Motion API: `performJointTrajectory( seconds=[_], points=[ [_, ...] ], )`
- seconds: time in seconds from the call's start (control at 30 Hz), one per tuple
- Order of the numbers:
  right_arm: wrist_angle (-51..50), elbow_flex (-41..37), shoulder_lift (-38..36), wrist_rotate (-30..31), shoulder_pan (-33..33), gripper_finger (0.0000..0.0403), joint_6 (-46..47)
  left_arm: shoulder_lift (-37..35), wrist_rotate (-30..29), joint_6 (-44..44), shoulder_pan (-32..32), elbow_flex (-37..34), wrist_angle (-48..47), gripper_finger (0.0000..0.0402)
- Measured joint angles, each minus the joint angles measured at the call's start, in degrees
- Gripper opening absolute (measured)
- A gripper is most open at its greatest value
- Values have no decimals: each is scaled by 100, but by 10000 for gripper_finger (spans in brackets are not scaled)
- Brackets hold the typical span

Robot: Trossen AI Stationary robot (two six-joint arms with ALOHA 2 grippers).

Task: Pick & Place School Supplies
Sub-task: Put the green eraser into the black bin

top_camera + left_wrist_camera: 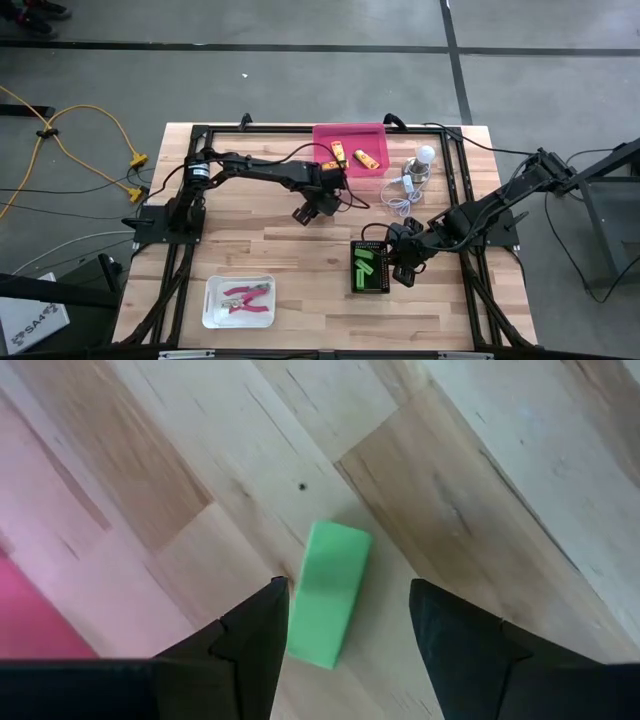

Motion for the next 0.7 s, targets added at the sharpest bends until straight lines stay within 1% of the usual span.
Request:
performJointTrajectory(
  seconds=[0.33,0.53,0.7],
  points=[
    [0,-2,0,-27,0,103,22,5,-6,-22,113,0,-38,201],
    [41,0,0,-130,0,103,24,143,0,-67,208,9,-10,201],
    [145,0,0,-155,0,103,24,184,-3,-65,177,11,-36,201]
  ],
)
